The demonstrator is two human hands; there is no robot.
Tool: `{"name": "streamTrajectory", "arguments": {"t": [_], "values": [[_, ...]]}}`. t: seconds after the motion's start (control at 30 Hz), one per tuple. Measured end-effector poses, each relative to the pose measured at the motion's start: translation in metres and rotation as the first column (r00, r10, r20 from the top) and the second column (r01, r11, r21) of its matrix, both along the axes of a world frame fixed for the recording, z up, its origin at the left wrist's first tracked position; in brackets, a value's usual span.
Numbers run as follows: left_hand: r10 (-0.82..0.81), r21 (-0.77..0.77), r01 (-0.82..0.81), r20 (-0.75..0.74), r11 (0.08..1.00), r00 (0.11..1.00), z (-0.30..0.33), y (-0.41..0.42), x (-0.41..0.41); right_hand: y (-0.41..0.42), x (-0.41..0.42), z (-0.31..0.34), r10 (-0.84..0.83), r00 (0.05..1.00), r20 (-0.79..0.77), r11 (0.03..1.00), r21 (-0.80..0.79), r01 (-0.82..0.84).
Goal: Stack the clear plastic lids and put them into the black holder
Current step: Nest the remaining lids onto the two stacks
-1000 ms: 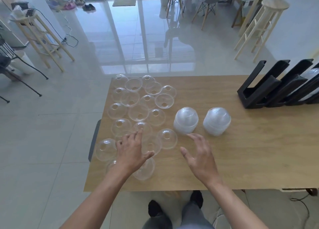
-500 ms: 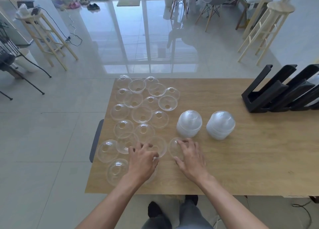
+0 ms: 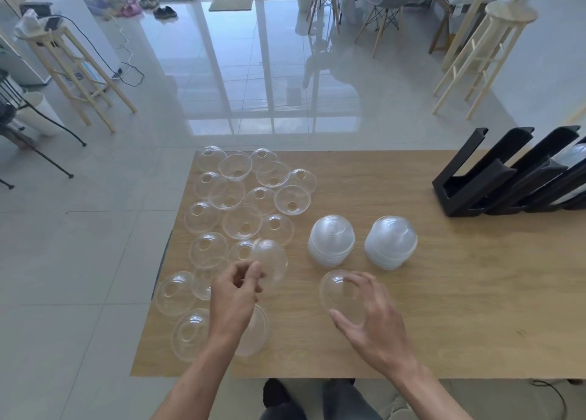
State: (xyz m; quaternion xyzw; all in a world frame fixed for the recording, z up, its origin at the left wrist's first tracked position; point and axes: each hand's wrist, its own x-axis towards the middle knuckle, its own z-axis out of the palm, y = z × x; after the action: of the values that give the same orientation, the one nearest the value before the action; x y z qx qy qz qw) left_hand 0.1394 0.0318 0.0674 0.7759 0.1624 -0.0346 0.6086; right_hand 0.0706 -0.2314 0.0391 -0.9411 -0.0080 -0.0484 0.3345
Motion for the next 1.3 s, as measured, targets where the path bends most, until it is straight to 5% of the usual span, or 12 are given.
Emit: {"name": "streamTrajectory", "arguments": {"t": [0.23,0.4,0.7,0.83,1.03,1.3], "values": [[0.089,-0.361,-0.099,-0.046,0.927,0.995,0.004,-0.038,0.044,-0.07,0.025,0.058,-0.182,0.974,0.137,0.983,0.008,0.182],[-0.067,-0.358,0.041,-0.06,0.933,0.996,0.004,-0.088,0.064,-0.103,0.073,0.055,-0.234,0.966,0.109,0.972,0.044,0.231],[-0.032,-0.161,0.002,-0.186,0.987,0.982,-0.016,-0.122,0.073,-0.118,0.106,0.007,-0.153,0.987,-0.048,0.986,0.06,0.155],[-0.031,0.04,0.039,-0.191,0.998,0.981,-0.024,-0.12,0.07,-0.126,0.103,-0.006,-0.122,0.985,-0.119,0.984,0.114,0.135],[-0.329,0.396,0.34,-0.097,0.853,0.939,-0.034,-0.13,0.059,-0.126,0.109,-0.014,-0.168,0.953,-0.253,0.928,0.287,0.24],[-0.336,0.495,0.314,-0.047,0.81,0.941,-0.037,-0.148,0.065,-0.128,0.109,-0.023,-0.141,0.948,-0.286,0.915,0.327,0.235]]}}
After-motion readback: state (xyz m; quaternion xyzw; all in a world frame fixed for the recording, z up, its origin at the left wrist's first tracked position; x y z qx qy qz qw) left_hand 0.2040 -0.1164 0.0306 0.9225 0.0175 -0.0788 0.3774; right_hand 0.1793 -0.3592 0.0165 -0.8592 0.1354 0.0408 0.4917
